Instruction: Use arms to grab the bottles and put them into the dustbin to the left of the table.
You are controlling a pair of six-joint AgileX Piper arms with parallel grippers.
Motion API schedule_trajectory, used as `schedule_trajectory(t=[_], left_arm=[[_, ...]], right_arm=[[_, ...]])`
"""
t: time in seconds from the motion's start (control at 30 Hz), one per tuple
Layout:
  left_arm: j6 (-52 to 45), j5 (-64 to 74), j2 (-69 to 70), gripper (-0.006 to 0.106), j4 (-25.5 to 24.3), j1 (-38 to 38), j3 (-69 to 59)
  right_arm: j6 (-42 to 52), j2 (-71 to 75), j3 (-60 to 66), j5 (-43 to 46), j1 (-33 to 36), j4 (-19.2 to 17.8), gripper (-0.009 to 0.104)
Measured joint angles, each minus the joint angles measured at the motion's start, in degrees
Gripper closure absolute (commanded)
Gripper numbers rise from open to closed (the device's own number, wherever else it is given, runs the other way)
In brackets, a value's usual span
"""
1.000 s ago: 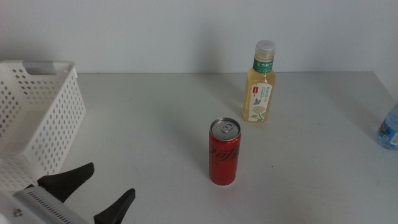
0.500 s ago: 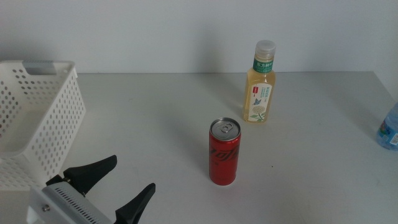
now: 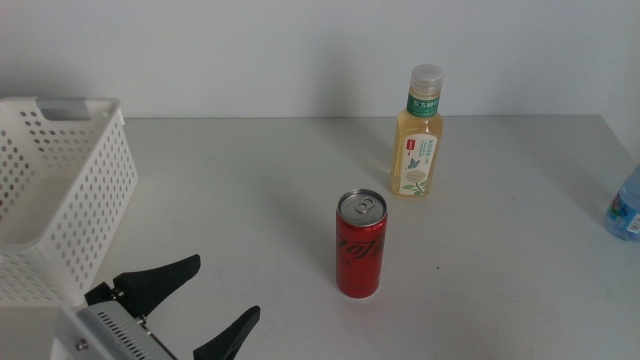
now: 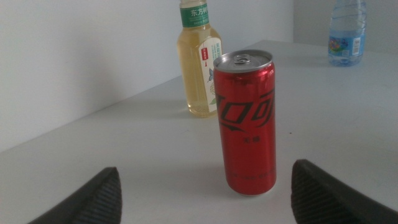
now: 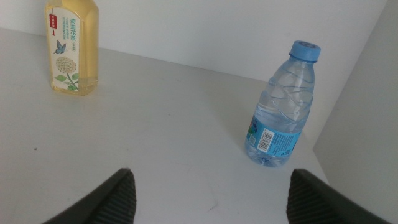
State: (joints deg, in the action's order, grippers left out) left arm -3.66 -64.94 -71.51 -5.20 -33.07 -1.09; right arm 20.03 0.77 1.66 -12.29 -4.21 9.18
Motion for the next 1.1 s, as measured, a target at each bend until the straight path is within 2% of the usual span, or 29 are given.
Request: schedule_trajectory(t=[0.17,0.33,0.57,1.1], left_arm=[[0.8,0.0,0.0,0.007,-1.6,0.0,0.0],[5.8,0.0,0.0,0.007,-3.1,0.0,0.3],[9.4,9.5,-0.9,0.007,-6.6,0.0,8.0],[15.9,3.2,-23.9,0.007,-15.2,0.0,21.3]], right_arm=[[0.0,0.0,0.0,0.0,0.0,0.0,0.033],[0.0,0.0,0.0,0.0,0.0,0.0,0.033],[0.0,0.0,0.0,0.0,0.0,0.0,0.033],[0.0,0.0,0.0,0.0,0.0,0.0,0.033]])
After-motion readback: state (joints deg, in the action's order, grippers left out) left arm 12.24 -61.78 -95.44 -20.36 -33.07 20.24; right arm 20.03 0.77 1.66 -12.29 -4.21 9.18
